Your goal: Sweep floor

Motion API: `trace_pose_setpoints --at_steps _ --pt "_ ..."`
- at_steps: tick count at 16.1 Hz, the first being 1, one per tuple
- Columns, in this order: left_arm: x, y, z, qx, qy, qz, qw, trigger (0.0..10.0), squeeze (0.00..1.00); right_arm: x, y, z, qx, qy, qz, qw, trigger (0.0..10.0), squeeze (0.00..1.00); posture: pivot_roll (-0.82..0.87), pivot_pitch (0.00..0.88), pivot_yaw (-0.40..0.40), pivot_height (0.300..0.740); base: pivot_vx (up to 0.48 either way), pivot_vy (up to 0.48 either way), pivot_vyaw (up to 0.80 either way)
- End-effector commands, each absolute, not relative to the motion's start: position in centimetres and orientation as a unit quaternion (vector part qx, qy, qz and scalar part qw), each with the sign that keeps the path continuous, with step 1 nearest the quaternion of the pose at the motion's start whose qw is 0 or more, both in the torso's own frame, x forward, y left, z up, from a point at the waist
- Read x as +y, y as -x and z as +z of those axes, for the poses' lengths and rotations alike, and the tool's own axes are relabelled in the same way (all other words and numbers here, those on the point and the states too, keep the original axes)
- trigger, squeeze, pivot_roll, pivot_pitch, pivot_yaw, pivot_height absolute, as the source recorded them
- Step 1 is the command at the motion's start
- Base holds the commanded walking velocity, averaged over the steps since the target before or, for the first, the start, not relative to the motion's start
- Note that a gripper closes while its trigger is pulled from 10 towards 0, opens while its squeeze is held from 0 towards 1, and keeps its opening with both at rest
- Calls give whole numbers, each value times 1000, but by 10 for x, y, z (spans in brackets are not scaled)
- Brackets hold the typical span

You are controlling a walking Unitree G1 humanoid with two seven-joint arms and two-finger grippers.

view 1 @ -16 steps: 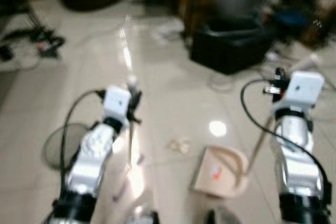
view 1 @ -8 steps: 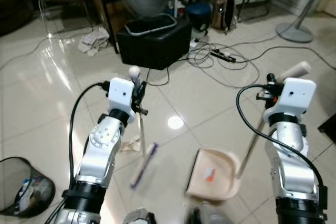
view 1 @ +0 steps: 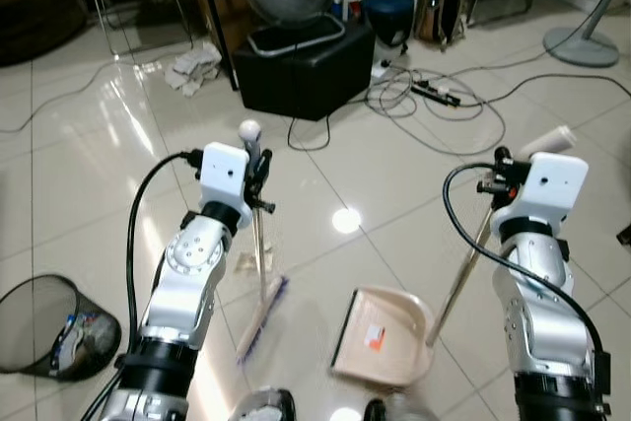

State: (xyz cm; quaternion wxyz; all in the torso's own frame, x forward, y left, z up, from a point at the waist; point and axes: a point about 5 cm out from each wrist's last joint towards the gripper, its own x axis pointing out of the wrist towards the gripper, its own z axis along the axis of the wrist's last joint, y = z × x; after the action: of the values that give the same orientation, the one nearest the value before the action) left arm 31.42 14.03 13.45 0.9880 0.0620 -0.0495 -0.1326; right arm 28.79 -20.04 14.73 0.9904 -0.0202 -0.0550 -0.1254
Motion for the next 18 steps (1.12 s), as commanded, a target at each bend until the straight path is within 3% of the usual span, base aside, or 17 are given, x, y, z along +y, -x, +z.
trace_pose_setpoints --at_steps 1,4,14,18 --pt "144 -315 142 -68 -70 -127 987 10000 0 -198 -289 155 -72 16 -123 990 10000 0 -7 113 53 740 364 0 0" --pt "144 -315 142 -68 -71 -127 987 10000 0 -199 -288 156 -73 36 -126 989 10000 0 -7 110 53 740 385 0 0" --pt "145 -316 143 -72 -72 -124 987 10000 0 -199 -290 160 -87 55 -122 987 10000 0 -7 99 59 740 424 0 800" --pt "143 -317 142 -71 -71 -129 987 10000 0 -201 -288 160 -93 39 -132 986 10000 0 -7 101 61 740 426 0 0"
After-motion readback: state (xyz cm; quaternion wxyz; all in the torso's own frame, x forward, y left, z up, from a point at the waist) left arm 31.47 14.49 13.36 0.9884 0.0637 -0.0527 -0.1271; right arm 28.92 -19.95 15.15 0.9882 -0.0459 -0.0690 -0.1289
